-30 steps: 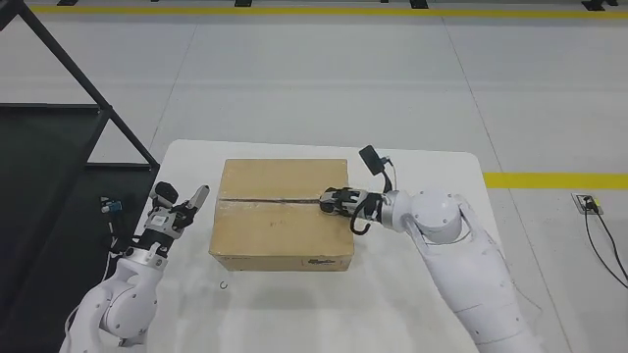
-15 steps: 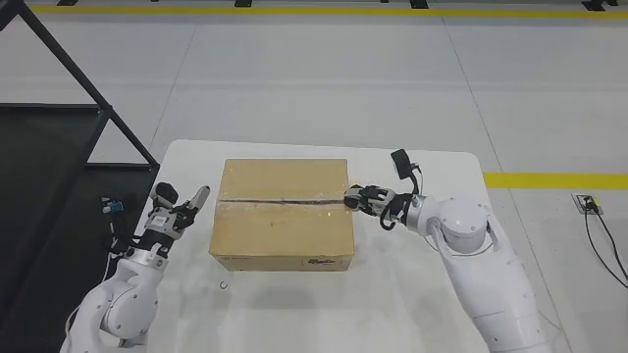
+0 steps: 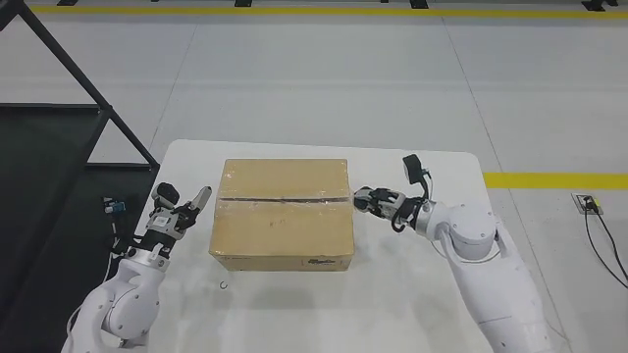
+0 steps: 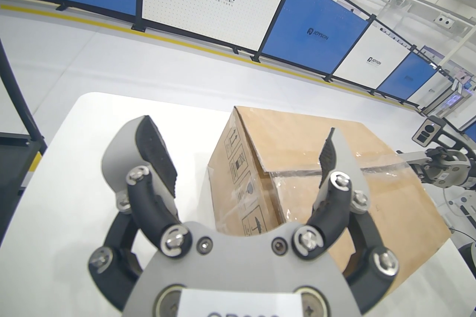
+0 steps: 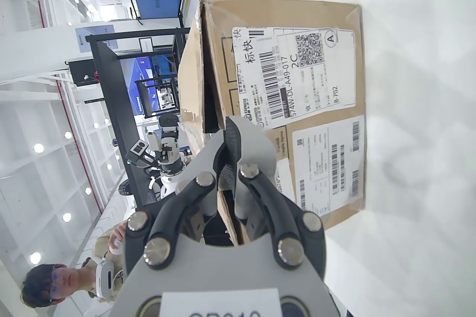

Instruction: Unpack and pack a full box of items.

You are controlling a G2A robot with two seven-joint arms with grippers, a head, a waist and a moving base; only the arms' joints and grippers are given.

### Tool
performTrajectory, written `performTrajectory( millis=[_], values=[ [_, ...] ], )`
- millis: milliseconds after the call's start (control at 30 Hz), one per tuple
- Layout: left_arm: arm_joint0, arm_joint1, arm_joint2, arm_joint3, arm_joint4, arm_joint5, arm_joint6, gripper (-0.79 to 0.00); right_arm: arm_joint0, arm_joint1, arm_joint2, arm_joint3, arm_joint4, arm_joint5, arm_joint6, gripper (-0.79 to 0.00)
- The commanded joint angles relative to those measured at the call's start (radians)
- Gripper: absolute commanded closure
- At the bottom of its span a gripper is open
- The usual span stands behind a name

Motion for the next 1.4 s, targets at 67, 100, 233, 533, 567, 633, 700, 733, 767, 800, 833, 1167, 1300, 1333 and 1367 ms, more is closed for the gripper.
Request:
performTrajectory(
  millis=[67,100,233,533,567,633,700,733,767,800,833,1167,1300,1333,1367],
  values=[
    [0.001,0.000,0.001,-0.002,0.001,0.003,0.000,-0.785,-0.001,0.002,-0.011,0.008,0.006,-0.001,0.004,0.000],
    [0.001,0.000,0.001,-0.002,0.001,0.003,0.000,-0.785,0.001,0.002,-0.015,0.013,0.008,-0.003,0.003,0.000],
    [0.001,0.000,0.001,-0.001,0.003,0.005,0.003,-0.785,0.016,0.001,-0.037,0.039,0.015,-0.007,0.004,0.000],
    [0.001,0.001,-0.001,0.004,0.000,0.005,0.002,-0.785,0.053,-0.001,-0.071,0.093,0.033,-0.019,0.002,0.000],
    [0.000,0.001,-0.001,0.005,0.000,0.005,0.002,-0.785,0.056,0.000,-0.070,0.096,0.034,-0.019,-0.001,0.000],
    [-0.001,0.001,-0.002,0.006,-0.002,0.005,0.003,-0.785,0.056,0.002,-0.064,0.096,0.040,-0.023,-0.015,0.000],
    [-0.005,0.001,-0.006,0.005,-0.005,0.007,0.015,-0.785,0.048,0.005,-0.048,0.085,0.052,-0.033,-0.034,0.000],
    [-0.007,0.000,-0.009,0.006,-0.012,0.012,0.031,-0.785,0.043,0.008,-0.038,0.076,0.058,-0.039,-0.045,0.000],
    [-0.008,-0.001,-0.010,0.005,-0.021,0.015,0.039,-0.785,0.035,0.010,-0.026,0.065,0.063,-0.044,-0.057,0.000],
    [-0.011,-0.001,-0.014,0.005,-0.028,0.021,0.048,-0.785,0.027,0.013,-0.014,0.052,0.068,-0.048,-0.068,0.000],
    [-0.013,-0.002,-0.017,0.004,-0.037,0.025,0.056,-0.785,0.018,0.016,-0.001,0.039,0.072,-0.053,-0.079,0.000],
    [-0.040,-0.006,-0.073,0.019,-0.182,0.066,0.111,-0.785,-0.062,0.033,0.095,-0.063,0.150,-0.137,-0.165,-0.785],
    [-0.040,-0.007,-0.074,0.019,-0.185,0.067,0.112,-0.785,-0.063,0.033,0.096,-0.063,0.150,-0.137,-0.165,-0.527],
    [-0.040,-0.007,-0.074,0.019,-0.184,0.067,0.112,-0.784,-0.063,0.033,0.095,-0.063,0.150,-0.137,-0.165,-0.569],
    [-0.040,-0.007,-0.073,0.019,-0.182,0.066,0.111,-0.785,-0.062,0.033,0.095,-0.063,0.150,-0.137,-0.165,-0.618]
  ],
)
